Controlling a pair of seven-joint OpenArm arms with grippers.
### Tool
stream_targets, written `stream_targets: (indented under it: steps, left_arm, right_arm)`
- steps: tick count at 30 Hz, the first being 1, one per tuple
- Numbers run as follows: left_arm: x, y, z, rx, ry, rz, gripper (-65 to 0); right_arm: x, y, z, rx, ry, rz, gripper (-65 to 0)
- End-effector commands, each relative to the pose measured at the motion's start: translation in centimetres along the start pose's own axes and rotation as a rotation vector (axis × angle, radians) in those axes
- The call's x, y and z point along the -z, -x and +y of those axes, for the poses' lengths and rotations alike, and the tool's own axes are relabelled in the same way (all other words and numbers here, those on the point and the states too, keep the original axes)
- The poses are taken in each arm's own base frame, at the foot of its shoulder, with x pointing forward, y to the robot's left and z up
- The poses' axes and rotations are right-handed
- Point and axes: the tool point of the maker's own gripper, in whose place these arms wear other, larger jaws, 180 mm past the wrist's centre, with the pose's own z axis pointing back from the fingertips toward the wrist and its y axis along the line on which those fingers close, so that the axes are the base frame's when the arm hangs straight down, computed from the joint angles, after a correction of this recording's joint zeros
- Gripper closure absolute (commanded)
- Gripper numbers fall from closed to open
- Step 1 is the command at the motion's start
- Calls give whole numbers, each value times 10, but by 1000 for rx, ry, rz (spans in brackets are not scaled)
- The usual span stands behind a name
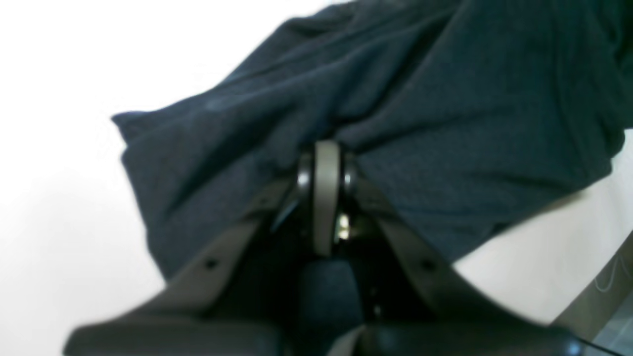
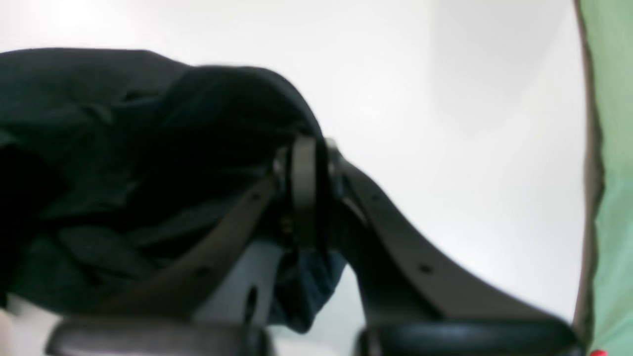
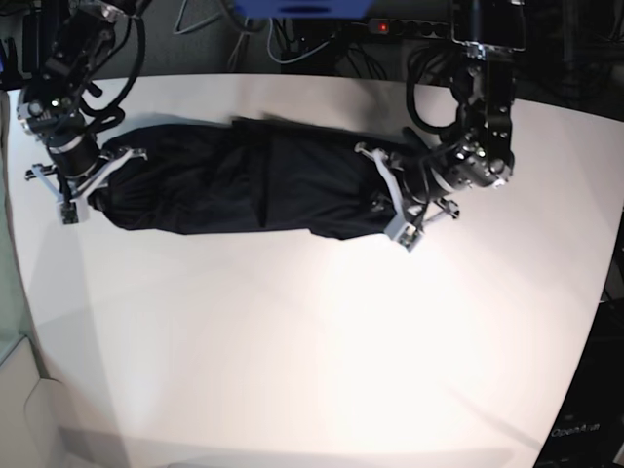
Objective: Fold the T-shirt properly
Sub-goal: 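Fold the right gripper's end of the strip over toward the left gripper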
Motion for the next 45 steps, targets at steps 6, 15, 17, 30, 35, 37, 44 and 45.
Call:
stream_targets:
  steps: [6,15,17,30,35,37,44,45]
  left_arm:
    - [1,-26,-9,-14,29,-84,0]
    - [-19,-46,7,-176,66,-232,0]
    - [-27,-47,17,-221,50,-264,0]
    - [-55,0,66,-291,-74,-160,0]
    - [-57,20,76,-259,-143,-84,0]
    - [-56,28,79,-239,-173,-43,0]
    - [-39,47,69,-252,-169,28,0]
    - [-37,49,66,-262,-162,31,0]
  right_arm:
    - [-7,-6,1,-19,-1,-31,0]
    - [-5,-3,18,-40,-46,-20,0]
    - [-5,-3,20,-42,-52,-21,0]
    - [-2,-17,42,-79,-106,-50,0]
    - [-7,-36,62,-100,-138,-103,0]
    - [-8,-42,71,-104,-154,-120,0]
    - [-4,-45,105,-161,-238,-71,0]
    - [-4,-49,111,-160,-251,-79,0]
